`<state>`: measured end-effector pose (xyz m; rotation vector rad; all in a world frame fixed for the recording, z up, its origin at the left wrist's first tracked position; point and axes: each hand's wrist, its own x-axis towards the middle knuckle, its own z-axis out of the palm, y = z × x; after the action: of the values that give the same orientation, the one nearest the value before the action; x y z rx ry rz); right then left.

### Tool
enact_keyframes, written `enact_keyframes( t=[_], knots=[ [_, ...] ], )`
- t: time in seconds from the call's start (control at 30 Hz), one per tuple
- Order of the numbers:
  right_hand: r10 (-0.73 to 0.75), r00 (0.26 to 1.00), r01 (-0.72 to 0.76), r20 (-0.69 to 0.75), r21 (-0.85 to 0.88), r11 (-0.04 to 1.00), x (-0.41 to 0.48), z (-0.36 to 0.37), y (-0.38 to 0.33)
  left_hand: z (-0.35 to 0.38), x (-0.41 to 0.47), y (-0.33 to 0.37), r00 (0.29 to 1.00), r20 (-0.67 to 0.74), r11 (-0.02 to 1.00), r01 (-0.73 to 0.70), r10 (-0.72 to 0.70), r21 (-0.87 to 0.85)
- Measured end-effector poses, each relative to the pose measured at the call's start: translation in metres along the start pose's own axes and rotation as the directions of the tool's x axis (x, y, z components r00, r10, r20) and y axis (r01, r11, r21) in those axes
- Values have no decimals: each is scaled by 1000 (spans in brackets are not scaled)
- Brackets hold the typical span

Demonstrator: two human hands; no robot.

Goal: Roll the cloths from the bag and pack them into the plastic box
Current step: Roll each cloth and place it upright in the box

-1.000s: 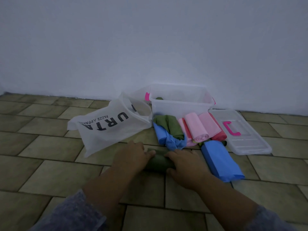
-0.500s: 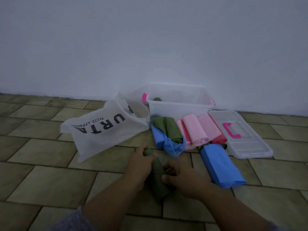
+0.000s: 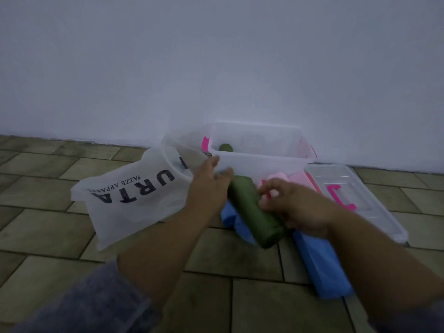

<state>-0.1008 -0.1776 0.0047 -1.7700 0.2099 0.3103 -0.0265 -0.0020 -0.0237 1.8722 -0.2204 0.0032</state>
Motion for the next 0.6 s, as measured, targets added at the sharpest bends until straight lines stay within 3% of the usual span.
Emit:
enact_keyframes(
  t=[0.07,0.17,0.23,0.3,0.4,0.47,0.53,0.6],
  knots=[
    [-27,995,32,-92,58,998,16,-27,-23,-4,37,9,992,22,957,-128,127,260],
    [-81,945,131,-318,138,982,58,-60,-51,-1,80,15,983,184,721,-145,25,677],
    [-106,877,137,-468,34,990,93,-74,-58,5,93,15,971,220,635,-115,-88,764],
    [-158,829,55,-537,-203,978,127,-80,-60,11,94,8,959,259,614,-136,-116,778],
    [-196,864,-121,-464,-569,814,171,-72,-58,13,92,-5,961,274,580,-197,-46,790],
    [-132,935,-197,-329,-791,579,195,-62,-54,12,94,-8,960,279,584,-211,-28,784],
    [-8,991,-123,-134,-930,347,214,-57,-51,13,97,-7,957,291,578,-228,-18,784],
    [131,991,-54,-17,-959,279,227,-59,-47,15,98,-9,958,288,565,-235,-5,791]
  ],
)
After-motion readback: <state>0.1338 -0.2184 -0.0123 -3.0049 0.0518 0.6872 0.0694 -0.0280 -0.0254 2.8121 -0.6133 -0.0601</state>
